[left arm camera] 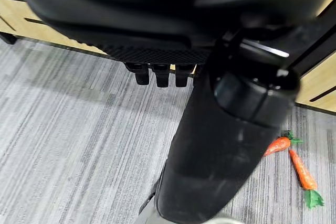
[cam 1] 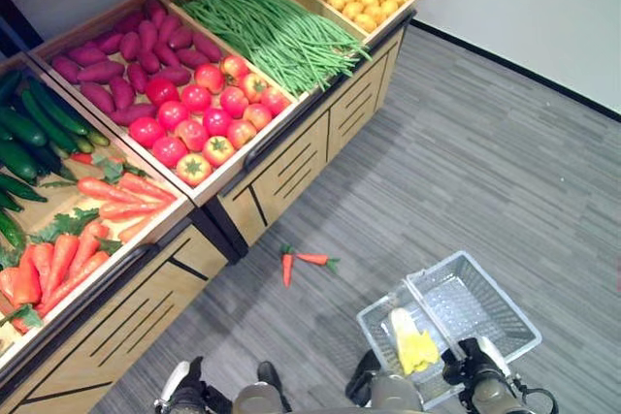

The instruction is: Get the vegetables into the basket

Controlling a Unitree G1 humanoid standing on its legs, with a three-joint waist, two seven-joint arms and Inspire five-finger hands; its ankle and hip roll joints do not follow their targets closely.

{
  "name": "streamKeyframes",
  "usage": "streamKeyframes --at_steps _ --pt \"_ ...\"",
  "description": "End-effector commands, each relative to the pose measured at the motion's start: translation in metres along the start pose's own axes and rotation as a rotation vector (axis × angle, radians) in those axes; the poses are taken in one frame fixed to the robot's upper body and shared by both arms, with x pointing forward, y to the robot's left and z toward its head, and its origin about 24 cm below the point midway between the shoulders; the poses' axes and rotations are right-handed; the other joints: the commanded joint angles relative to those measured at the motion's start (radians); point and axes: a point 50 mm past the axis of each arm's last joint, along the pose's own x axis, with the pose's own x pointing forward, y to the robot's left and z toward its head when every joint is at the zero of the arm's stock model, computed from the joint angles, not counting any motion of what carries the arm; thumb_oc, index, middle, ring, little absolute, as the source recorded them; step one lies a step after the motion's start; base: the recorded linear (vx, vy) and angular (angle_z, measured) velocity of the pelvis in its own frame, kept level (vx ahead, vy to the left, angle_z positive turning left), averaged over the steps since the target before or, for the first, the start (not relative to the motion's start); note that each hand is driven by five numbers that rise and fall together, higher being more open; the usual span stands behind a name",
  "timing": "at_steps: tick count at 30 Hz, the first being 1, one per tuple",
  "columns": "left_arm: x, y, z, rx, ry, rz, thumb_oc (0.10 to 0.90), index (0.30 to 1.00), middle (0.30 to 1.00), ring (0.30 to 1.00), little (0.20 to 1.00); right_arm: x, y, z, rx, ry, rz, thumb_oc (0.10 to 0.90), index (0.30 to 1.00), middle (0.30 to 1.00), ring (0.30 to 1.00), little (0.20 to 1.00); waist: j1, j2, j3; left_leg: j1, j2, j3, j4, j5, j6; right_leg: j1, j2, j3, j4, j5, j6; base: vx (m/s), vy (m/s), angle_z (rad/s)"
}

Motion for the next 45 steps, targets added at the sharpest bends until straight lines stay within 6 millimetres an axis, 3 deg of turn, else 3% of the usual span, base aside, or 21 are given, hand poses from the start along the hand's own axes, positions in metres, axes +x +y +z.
streamKeyframes --at_steps 1,3,5,7,8,10,11,12,13,15,17,27,29,32,34,35,36,37,38,41,45 --pt "0.002 0.008 0.006 0.006 -0.036 0.038 0.900 1.000 1.000 1.000 1.000 0.004 -0.013 0.005 -0.012 -0.013 -0.045 0.400 0.300 0.300 0.300 0.300 0.009 -0.025 0.024 -0.025 -0.008 -0.027 -0.022 -0.018 -0.024 0.120 -0.016 0.067 -0.065 0.017 0.109 0.06 0.154 0.01" --pt "0.002 0.008 0.006 0.011 -0.041 0.037 0.900 1.000 1.000 1.000 1.000 0.004 -0.012 0.006 -0.014 -0.014 -0.042 0.400 0.300 0.300 0.300 0.300 0.012 -0.026 0.024 -0.016 -0.016 -0.025 -0.032 -0.021 -0.017 0.110 -0.025 0.074 -0.040 0.023 0.117 0.05 0.157 0.04" --pt "0.001 0.009 0.006 0.024 -0.055 0.029 0.900 1.000 1.000 1.000 1.000 0.005 -0.012 0.012 -0.014 -0.031 -0.041 0.400 0.300 0.300 0.300 0.300 0.009 -0.023 0.029 0.009 -0.033 -0.046 -0.058 -0.032 0.006 0.064 -0.056 0.130 0.084 0.042 0.136 0.06 0.151 0.04" --pt "0.002 0.010 0.010 0.037 -0.074 0.028 0.900 1.000 1.000 1.000 1.000 0.005 -0.012 0.015 -0.003 -0.038 -0.041 0.400 0.300 0.300 0.300 0.300 -0.013 -0.018 0.035 0.029 -0.042 -0.083 -0.079 -0.039 0.012 0.010 -0.033 0.270 0.122 0.043 0.143 0.05 0.022 0.19" --pt "0.003 0.012 0.010 0.035 -0.074 0.032 0.900 1.000 1.000 1.000 1.000 0.005 -0.012 0.018 0.001 -0.047 -0.041 0.400 0.300 0.300 0.300 0.300 -0.020 -0.015 0.036 0.024 -0.034 -0.083 -0.082 -0.021 0.012 -0.020 -0.005 0.324 0.096 0.040 0.120 0.03 -0.051 0.59" --pt "0.004 0.014 0.015 0.029 -0.084 0.040 0.900 1.000 1.000 1.000 1.000 0.005 -0.011 0.016 0.017 -0.038 -0.041 0.400 0.300 0.300 0.300 0.300 -0.029 -0.007 0.037 0.028 -0.026 -0.117 -0.090 -0.017 -0.001 -0.039 0.025 0.416 0.021 0.021 0.115 0.10 -0.163 0.83" --pt "0.007 0.018 0.023 0.015 -0.087 0.058 0.900 1.000 1.000 1.000 1.000 0.003 -0.008 0.010 0.046 -0.016 -0.038 0.400 0.300 0.300 0.300 0.300 -0.057 -0.011 0.037 0.027 -0.023 -0.191 -0.090 -0.017 -0.015 -0.056 0.049 0.559 -0.080 0.040 0.125 0.14 -0.206 0.77" --pt "0.007 0.019 0.024 0.015 -0.087 0.058 0.900 1.000 1.000 1.000 1.000 0.004 -0.008 0.011 0.046 -0.016 -0.038 0.400 0.300 0.300 0.300 0.300 -0.057 -0.011 0.035 0.024 -0.023 -0.190 -0.090 -0.015 -0.015 -0.059 0.050 0.559 -0.082 0.043 0.124 0.17 -0.231 0.96" --pt "0.008 0.020 0.026 -0.002 -0.083 0.066 0.900 1.000 1.000 1.000 1.000 0.003 -0.007 0.007 0.060 -0.005 -0.036 0.400 0.300 0.300 0.300 0.300 -0.070 -0.008 0.036 0.027 -0.022 -0.226 -0.090 -0.019 -0.019 -0.066 0.064 0.632 -0.099 0.040 0.128 0.10 -0.111 1.10" --pt "0.009 0.021 0.028 -0.030 -0.077 0.074 0.900 1.000 1.000 1.000 1.000 0.001 -0.003 -0.001 0.066 0.026 -0.023 0.400 0.300 0.300 0.300 0.300 -0.068 -0.011 0.030 0.025 -0.025 -0.279 -0.084 -0.017 -0.027 -0.059 0.075 0.673 -0.102 0.038 0.127 0.11 -0.169 1.29" --pt "0.009 0.020 0.028 -0.029 -0.077 0.078 0.900 1.000 1.000 1.000 1.000 0.000 -0.002 -0.003 0.071 0.031 -0.022 0.400 0.300 0.300 0.300 0.300 -0.070 -0.016 0.028 0.027 -0.026 -0.288 -0.084 -0.019 -0.028 -0.043 0.066 0.642 -0.114 0.042 0.126 0.05 -0.156 1.01" --pt "0.007 0.020 0.012 -0.155 0.029 0.150 0.900 1.000 1.000 1.000 1.000 -0.004 0.000 -0.025 0.036 0.085 -0.008 0.400 0.300 0.300 0.300 0.300 -0.052 0.001 -0.010 0.006 0.058 -0.337 -0.090 0.042 -0.095 0.060 0.128 0.502 -0.202 0.022 0.080 0.04 -0.209 0.31" --pt "0.006 0.024 0.006 -0.307 0.088 0.238 0.900 1.000 1.000 1.000 1.000 -0.007 0.002 -0.033 0.030 0.107 -0.009 0.400 0.300 0.300 0.300 0.300 -0.047 0.003 -0.024 0.011 0.069 -0.339 -0.090 0.048 -0.105 0.091 0.138 0.481 -0.228 0.020 0.074 0.05 -0.114 0.18" --pt "0.005 0.069 -0.004 -0.745 0.202 0.598 0.900 1.000 1.000 1.000 1.000 -0.011 0.011 -0.037 -0.014 0.097 0.006 0.400 0.300 0.300 0.300 0.300 -0.048 -0.003 -0.042 0.020 0.082 -0.323 -0.090 0.045 -0.120 0.109 0.144 0.476 -0.256 0.023 0.073 0.02 -0.044 0.10" --pt "0.004 0.075 -0.006 -0.791 0.199 0.635 0.900 1.000 1.000 1.000 1.000 -0.011 0.012 -0.037 -0.024 0.087 0.010 0.400 0.300 0.300 0.300 0.300 -0.051 -0.005 -0.044 0.023 0.083 -0.317 -0.090 0.043 -0.121 0.107 0.143 0.477 -0.256 0.023 0.075 -0.01 0.001 -0.02" --pt "0.002 0.094 -0.001 -0.843 0.156 0.724 0.900 1.000 1.000 1.000 1.000 -0.012 0.011 -0.041 -0.033 0.094 0.008 0.400 0.300 0.300 0.300 0.300 -0.050 -0.004 -0.046 0.022 0.083 -0.314 -0.090 0.041 -0.122 0.107 0.140 0.477 -0.256 0.026 0.077 0.00 0.000 0.00" --pt "0.002 0.094 -0.002 -0.842 0.157 0.725 0.900 1.000 1.000 1.000 1.000 -0.012 0.011 -0.041 -0.034 0.093 0.009 0.400 0.300 0.300 0.300 0.300 -0.051 -0.005 -0.046 0.022 0.083 -0.314 -0.090 0.041 -0.122 0.107 0.140 0.478 -0.256 0.026 0.077 -0.02 0.046 0.01" --pt "-0.009 0.141 0.018 -0.847 -0.040 0.905 0.900 1.000 1.000 1.000 1.000 -0.013 0.010 -0.044 -0.046 0.088 0.009 0.400 0.300 0.300 0.300 0.300 -0.045 -0.004 -0.047 0.021 0.078 -0.314 -0.090 0.037 -0.123 0.109 0.130 0.467 -0.256 0.032 0.083 -0.01 0.040 0.01" --pt "-0.009 0.141 0.017 -0.845 -0.039 0.906 0.900 1.000 1.000 1.000 1.000 -0.014 0.011 -0.044 -0.046 0.088 0.010 0.400 0.300 0.300 0.300 0.300 -0.046 -0.005 -0.048 0.021 0.078 -0.314 -0.090 0.037 -0.123 0.109 0.129 0.467 -0.256 0.032 0.083 -0.01 0.059 0.02" --pt "-0.031 0.189 0.044 -0.761 -0.274 1.071 0.900 1.000 1.000 1.000 1.000 -0.015 0.011 -0.050 -0.038 0.096 0.015 0.400 0.300 0.300 0.300 0.300 -0.040 -0.004 -0.048 0.016 0.071 -0.324 -0.090 0.032 -0.123 0.111 0.117 0.453 -0.256 0.035 0.090 -0.01 0.046 0.09" --pt "-0.049 0.229 0.069 -0.654 -0.402 1.218 0.900 1.000 1.000 1.000 1.000 -0.014 0.009 -0.047 -0.044 0.081 0.019 0.400 0.300 0.300 0.300 0.300 -0.040 -0.010 -0.043 0.005 0.062 -0.336 -0.090 0.029 -0.121 0.107 0.107 0.444 -0.256 0.043 0.094 -0.01 0.045 0.05"
